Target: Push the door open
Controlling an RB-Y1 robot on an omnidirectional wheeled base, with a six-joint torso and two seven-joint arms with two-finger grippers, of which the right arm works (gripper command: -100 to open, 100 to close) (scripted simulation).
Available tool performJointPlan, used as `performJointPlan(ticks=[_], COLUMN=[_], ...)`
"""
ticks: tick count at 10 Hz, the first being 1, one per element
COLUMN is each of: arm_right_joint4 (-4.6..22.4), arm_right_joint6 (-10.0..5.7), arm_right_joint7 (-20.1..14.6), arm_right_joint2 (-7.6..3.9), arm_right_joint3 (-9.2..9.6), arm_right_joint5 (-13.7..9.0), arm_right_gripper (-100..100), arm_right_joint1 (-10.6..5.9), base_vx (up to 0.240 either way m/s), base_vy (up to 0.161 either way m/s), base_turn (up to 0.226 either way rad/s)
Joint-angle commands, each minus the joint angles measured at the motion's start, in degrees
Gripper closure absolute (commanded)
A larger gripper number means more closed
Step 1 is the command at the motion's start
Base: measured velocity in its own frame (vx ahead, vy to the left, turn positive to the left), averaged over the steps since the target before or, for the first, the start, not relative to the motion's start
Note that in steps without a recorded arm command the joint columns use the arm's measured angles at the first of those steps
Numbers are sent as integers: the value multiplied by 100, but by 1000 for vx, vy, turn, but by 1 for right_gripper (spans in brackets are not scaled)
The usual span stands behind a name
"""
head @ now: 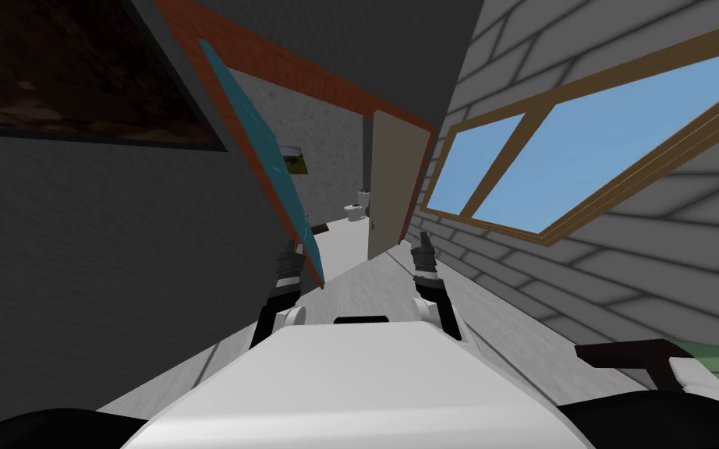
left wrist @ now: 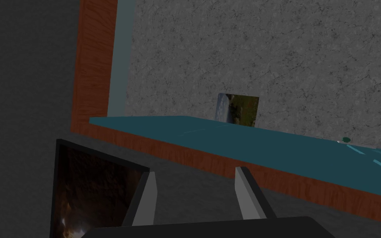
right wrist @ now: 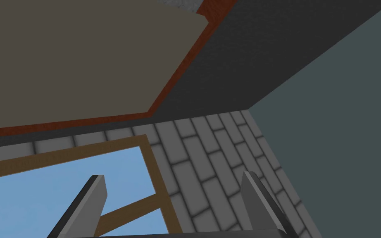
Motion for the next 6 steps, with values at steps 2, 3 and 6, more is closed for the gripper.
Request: performJointPlan(ticks=[2, 3, 6], arm_right_joint4=[330, 460, 849], arm_right_joint6=[-66, -92, -170], arm_right_joint7=[-16, -24, -48], arm_right_joint2=[-49, -67, -119], arm_right_joint3=[54, 73, 130], arm_right_joint5=[2, 1, -2], arm_right_gripper=[-100, -100, -100], arm_right_joint1=[-134, -186, -342], base_vx=[120, 91, 86], base_vy=[-56, -50, -50], base_turn=[34, 34, 38])
